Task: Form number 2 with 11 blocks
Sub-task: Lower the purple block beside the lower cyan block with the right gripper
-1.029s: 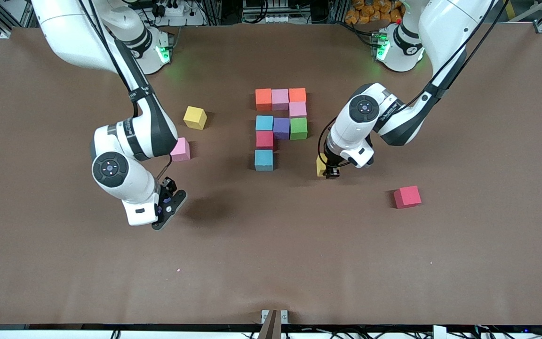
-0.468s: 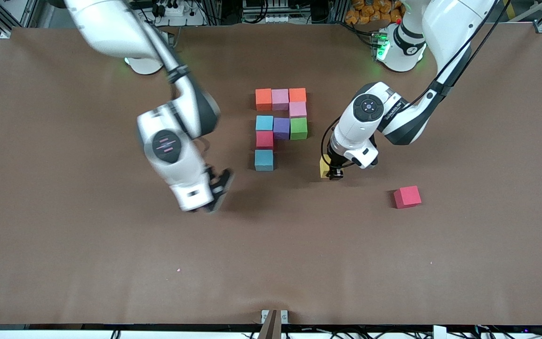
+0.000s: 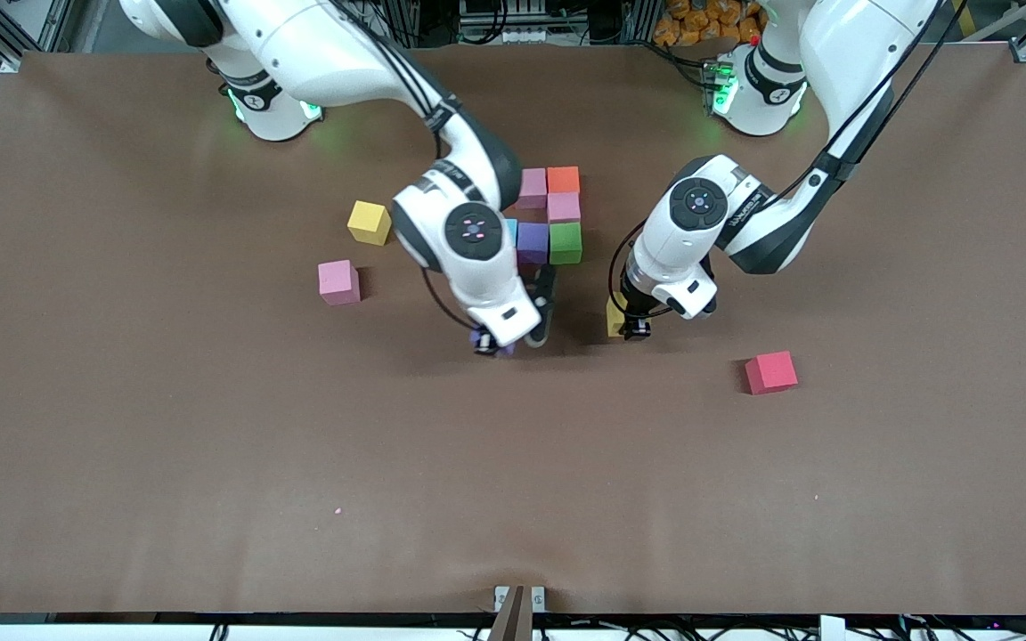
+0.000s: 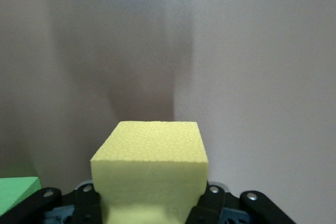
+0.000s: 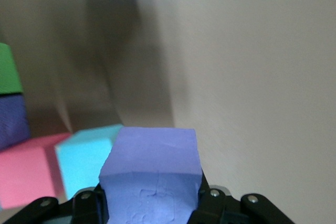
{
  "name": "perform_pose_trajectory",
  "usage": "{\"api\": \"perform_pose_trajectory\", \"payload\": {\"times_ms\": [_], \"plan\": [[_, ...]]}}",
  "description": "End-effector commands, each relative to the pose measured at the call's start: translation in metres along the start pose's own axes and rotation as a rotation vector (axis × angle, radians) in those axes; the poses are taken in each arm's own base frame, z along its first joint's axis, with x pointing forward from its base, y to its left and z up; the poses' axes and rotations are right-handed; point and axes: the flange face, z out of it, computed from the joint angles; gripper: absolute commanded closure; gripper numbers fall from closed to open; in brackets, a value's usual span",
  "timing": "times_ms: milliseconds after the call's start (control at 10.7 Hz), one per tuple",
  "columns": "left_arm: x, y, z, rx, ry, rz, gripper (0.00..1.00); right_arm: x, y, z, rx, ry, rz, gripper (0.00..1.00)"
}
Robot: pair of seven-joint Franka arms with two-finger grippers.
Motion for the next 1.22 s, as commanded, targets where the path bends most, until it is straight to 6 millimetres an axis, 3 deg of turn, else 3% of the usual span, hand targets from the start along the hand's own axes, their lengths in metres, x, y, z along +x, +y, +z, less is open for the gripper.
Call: {"api": "perform_pose_trajectory", "payload": {"times_ms": [0,468,1123], "plan": [[0.004,-0.004,-0.009,-0.001,0.019,0.017,0.49,0.031,-0.014,-0.001,0.042,-0.012,-0.038,0.71],[0.005,-0.005,-0.01,0.005,0.031,0.019,0.49,0.06,-0.048,0.024,0.054,-0.03,-0.098,0.72],[0.006,-0.005,-0.01,0.007,0.031,0.018,0.49,0.062,-0.057,0.057,0.081,-0.065,-0.11,0.72]]}}
